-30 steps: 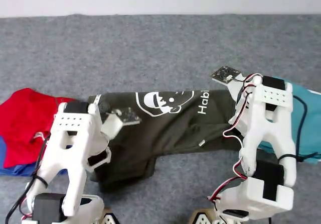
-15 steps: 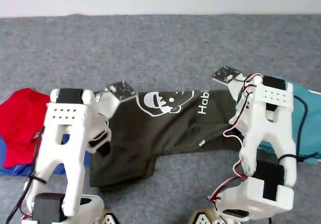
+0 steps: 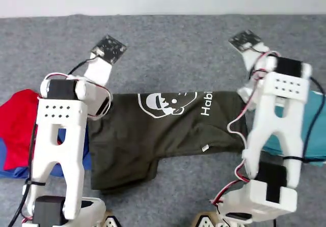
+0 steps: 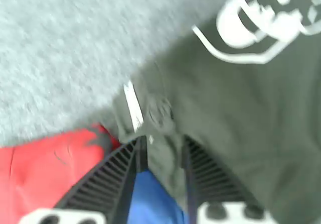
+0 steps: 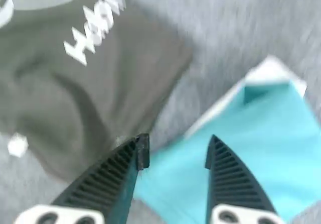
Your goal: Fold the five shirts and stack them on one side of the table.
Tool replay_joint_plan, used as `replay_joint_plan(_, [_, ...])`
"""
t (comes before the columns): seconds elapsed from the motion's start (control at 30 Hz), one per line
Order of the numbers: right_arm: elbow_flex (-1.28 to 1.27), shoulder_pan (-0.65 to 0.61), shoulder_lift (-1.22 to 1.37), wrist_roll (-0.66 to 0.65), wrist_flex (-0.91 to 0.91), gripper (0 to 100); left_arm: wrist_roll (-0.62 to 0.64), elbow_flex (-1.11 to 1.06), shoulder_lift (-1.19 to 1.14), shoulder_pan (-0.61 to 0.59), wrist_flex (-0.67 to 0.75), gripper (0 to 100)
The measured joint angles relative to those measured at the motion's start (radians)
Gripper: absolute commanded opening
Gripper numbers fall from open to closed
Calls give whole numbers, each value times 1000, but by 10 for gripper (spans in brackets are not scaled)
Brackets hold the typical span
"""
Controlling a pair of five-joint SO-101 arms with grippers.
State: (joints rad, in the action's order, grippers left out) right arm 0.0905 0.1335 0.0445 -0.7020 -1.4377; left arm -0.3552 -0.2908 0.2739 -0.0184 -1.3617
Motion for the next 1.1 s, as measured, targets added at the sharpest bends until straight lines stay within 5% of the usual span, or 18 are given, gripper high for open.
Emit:
replay_joint_plan(0.2, [-28, -95, 183, 87, 173, 13, 11, -61, -170, 0, 235, 36])
replay_joint_plan(0.43, [-28, -97, 407, 100, 351, 9, 11, 120, -535, 0, 244, 20])
replay_joint_plan(0.7, [126, -72, 572, 87, 405, 9, 12, 445, -882, -40, 100, 16])
replay_joint_plan(0.87, [336, -51, 701, -41, 400, 9, 14, 632, -987, -75, -14, 15])
replay_joint_plan(1.1, [571, -51, 723, -60, 157, 9, 14, 799, -1002, -98, -146, 15])
